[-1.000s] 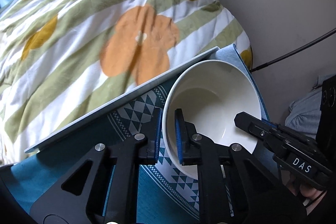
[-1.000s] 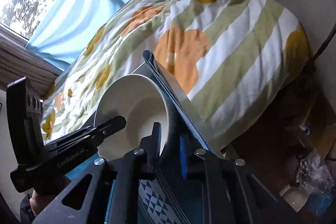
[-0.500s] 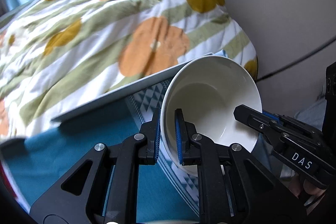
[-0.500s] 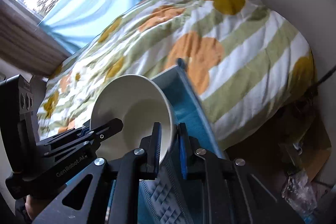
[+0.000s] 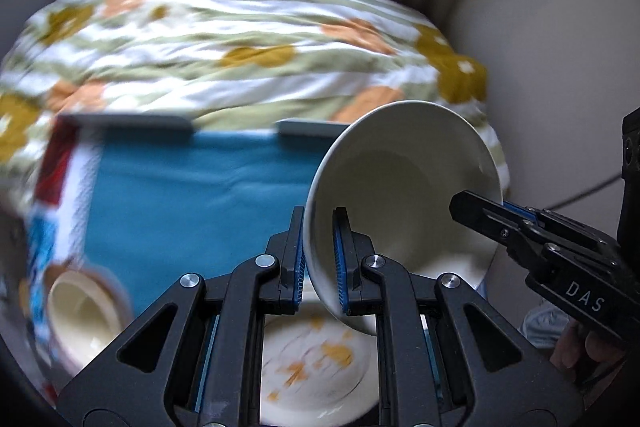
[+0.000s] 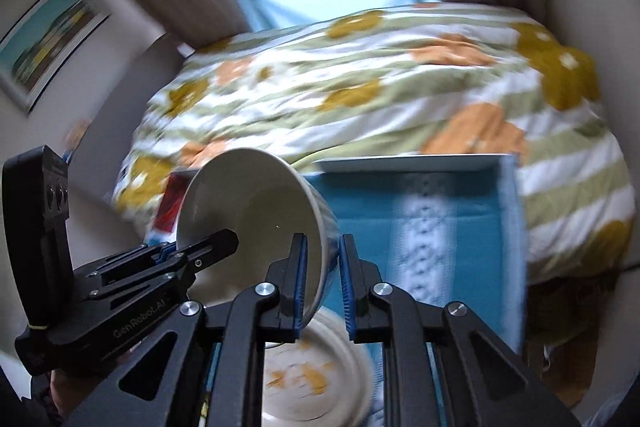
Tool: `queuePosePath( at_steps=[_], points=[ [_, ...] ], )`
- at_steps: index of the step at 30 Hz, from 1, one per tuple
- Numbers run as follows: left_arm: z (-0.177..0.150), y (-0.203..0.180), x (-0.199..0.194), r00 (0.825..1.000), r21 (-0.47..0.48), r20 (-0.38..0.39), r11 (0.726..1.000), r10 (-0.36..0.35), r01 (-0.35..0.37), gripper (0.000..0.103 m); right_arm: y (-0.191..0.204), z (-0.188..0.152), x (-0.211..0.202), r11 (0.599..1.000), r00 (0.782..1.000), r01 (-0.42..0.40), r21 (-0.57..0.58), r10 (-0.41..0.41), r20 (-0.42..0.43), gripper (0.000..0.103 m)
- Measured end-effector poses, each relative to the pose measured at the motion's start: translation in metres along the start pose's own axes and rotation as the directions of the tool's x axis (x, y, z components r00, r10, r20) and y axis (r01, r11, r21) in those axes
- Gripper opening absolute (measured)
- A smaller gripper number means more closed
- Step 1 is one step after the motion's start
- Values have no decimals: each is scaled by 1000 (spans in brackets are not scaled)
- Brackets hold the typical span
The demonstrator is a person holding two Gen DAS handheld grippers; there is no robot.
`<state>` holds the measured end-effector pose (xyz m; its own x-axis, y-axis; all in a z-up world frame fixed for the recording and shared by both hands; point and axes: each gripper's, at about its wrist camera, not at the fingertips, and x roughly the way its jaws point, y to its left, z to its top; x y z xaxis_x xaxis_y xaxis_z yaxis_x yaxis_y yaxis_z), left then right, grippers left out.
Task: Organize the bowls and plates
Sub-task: 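Carry the small white bowl with both tools toward the cream bowl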
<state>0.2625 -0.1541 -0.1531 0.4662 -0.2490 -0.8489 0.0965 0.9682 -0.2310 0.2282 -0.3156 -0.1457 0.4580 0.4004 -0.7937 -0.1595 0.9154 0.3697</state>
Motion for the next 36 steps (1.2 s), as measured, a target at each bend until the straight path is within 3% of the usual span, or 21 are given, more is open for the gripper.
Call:
queuePosePath(
  at_steps=[4,10,13,19,25,36],
  points=[
    [-31,58,-43,996,-102,45,992,76,-71,11,54,-16,16,994,996,-80,-80,77,-39,15],
    [-71,144,-80,989,-190,43,973,142,-132,11,135,-46,51,977,984,-151,-153,134,-117,15],
    [-86,186,-86,990,-205,20,969,143,-136,11,172,-62,74,974,980,-160,-160,137,-146,15],
    [-104,248,-78,990,-172,-40,975,136,-141,11,210,-89,117,983,977,-139,-122,116,-181,15],
    [-113,270,-50,986,-105,-110,985,125,-137,11,224,-111,150,994,976,-61,-95,40,-212,15],
    [-114,278,-23,980,-34,-162,992,116,-123,11,225,-118,170,997,972,15,-74,-32,-233,15]
  ],
)
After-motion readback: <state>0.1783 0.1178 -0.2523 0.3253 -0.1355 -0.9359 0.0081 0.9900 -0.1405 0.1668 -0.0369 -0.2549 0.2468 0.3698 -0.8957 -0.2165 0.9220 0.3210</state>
